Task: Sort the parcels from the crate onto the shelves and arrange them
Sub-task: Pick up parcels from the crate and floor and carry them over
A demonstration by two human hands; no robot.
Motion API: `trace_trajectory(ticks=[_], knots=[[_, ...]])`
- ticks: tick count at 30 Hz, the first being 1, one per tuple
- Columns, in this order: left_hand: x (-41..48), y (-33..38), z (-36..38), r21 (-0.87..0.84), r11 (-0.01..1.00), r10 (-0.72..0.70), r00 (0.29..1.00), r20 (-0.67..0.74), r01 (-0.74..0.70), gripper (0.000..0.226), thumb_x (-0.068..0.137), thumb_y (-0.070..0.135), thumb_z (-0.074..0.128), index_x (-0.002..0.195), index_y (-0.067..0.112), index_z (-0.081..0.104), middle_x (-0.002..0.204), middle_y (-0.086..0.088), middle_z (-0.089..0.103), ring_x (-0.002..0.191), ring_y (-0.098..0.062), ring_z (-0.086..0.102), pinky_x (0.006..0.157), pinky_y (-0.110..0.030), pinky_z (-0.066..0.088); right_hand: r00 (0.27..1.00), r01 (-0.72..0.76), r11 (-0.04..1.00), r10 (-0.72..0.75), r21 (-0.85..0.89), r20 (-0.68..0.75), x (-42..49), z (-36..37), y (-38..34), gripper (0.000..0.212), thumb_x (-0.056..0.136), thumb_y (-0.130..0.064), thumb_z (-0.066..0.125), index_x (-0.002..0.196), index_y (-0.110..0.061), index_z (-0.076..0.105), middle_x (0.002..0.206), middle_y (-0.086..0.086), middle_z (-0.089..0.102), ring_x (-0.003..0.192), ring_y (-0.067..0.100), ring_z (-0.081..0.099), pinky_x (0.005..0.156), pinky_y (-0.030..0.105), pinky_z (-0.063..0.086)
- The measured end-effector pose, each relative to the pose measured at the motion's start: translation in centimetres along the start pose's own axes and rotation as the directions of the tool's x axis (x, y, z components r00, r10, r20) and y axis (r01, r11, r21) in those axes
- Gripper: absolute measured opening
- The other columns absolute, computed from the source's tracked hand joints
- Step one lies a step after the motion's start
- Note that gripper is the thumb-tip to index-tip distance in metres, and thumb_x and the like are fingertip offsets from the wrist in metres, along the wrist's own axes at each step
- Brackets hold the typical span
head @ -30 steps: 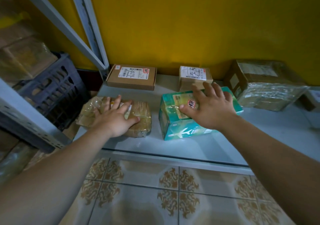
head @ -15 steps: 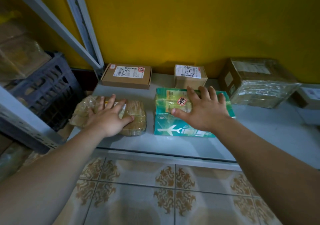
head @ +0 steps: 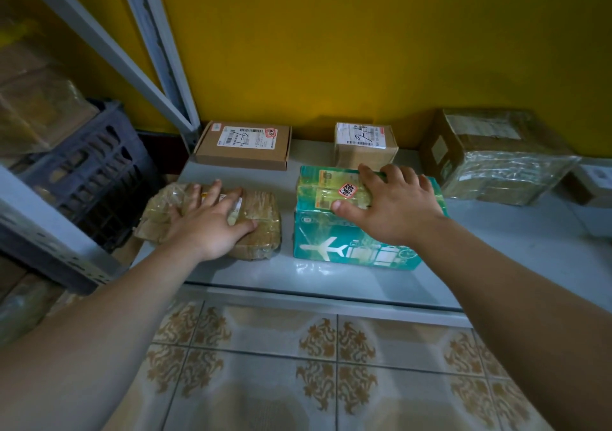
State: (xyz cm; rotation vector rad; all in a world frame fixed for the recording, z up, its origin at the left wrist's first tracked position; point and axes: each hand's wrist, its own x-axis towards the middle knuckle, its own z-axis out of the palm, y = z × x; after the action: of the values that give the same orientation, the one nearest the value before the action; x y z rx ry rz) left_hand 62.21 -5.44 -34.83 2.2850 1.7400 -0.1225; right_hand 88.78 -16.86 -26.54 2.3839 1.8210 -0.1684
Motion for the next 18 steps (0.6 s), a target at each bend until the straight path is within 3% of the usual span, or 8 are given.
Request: trace_trajectory(ticks=[4,12,18], knots=[[0.0,0.0,0.1,0.010,1.000,0.000,1.000,-0.004,0.001,0.078,0.085,0.077,0.034,0.151,0.046,0.005,0.162,0.009,-0.012,0.149,-0.025,-0.013,0.116,-0.062,0.001,1.000,0.013,0.998,-0.013,-0.054,-0.002,-0.8,0.0,-0.1,0.099,0.076,-0.091,0.015,0.155,-0.034,0.010,0.157,0.009,0.025,0.144,0.037,0.021,0.115,0.055,0.020],[0.2,-0.1,0.0,0.013,1.000,0.008,1.000,-0.002,-0.008,0.077,0.086,0.075,0.034,0.151,0.046,0.005,0.162,0.009,-0.013,0.149,-0.026,-0.013,0.115,-0.063,0.001,0.999,0.031,0.999,-0.032,-0.029,-0.027,-0.8,0.9,0.1,0.098,0.078,-0.089,0.010,0.157,-0.032,0.002,0.165,0.007,0.009,0.151,0.033,0.006,0.120,0.058,0.010],[0.3,0.0,-0.9,-0.057,0.998,0.020,0.998,0.052,-0.017,0.078,0.086,0.071,0.044,0.151,0.045,0.009,0.163,0.007,-0.010,0.149,-0.027,-0.011,0.116,-0.062,0.002,0.998,0.056,0.998,-0.056,-0.002,-0.017,-0.3,1.2,0.4,0.089,0.079,-0.089,0.011,0.155,-0.043,0.001,0.167,0.005,0.003,0.152,0.035,0.002,0.119,0.061,0.007]])
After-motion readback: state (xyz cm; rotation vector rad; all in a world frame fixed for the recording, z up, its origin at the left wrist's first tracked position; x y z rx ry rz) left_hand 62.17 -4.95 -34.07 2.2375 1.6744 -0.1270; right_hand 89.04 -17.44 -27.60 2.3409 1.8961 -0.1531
